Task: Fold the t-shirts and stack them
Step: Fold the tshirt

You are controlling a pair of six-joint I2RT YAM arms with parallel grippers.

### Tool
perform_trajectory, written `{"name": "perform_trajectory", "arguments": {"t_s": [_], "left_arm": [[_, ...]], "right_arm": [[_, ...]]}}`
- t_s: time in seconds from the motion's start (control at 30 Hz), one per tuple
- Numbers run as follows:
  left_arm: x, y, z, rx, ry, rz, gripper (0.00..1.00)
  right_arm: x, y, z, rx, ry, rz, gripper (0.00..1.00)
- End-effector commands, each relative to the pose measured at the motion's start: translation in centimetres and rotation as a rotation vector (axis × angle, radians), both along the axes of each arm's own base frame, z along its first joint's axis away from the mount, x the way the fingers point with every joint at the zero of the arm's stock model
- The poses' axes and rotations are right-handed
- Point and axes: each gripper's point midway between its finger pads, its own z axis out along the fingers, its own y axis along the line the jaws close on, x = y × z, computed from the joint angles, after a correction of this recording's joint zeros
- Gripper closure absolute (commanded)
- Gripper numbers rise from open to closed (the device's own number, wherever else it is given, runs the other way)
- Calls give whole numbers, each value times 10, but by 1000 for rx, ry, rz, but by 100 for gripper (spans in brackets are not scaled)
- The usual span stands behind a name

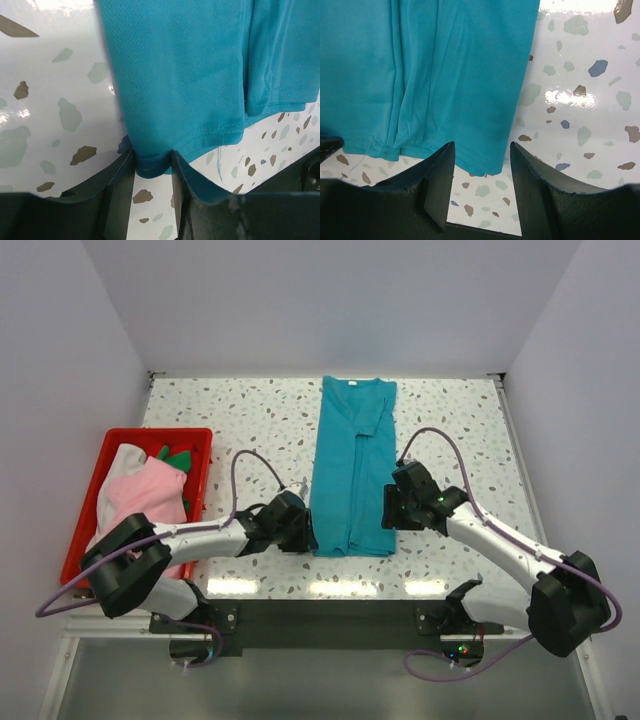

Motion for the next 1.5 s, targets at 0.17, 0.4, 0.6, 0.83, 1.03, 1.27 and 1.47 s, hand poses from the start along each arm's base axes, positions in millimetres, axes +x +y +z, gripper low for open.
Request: {"name": "perform_trajectory", "arguments": {"t_s": [0.17,0.4,0.6,0.83,1.03,1.27,1.47], "left_arm": [[-28,5,-20,4,85,39,61],[-31,6,-21,18,85,38,59],[-34,10,-25,34,94,36,58],[-31,14,-30,62,72,28,62],[-28,11,-30,66,52,-4,77],[-36,8,-32,81,50,-51,100],[-65,12,-30,115,53,-63,100]], "right_arm": [[-30,1,-16,37,72,11,48],[-50,3,-33,58,129,16,48],[-50,8,-44,87,134,-13,49],[-50,14,-50,128,131,-28,57],[-48,19,-51,148,123,-29,77],[-59,19,-55,138,149,-7,100],[-97,20,-57,99,171,37,100]]}}
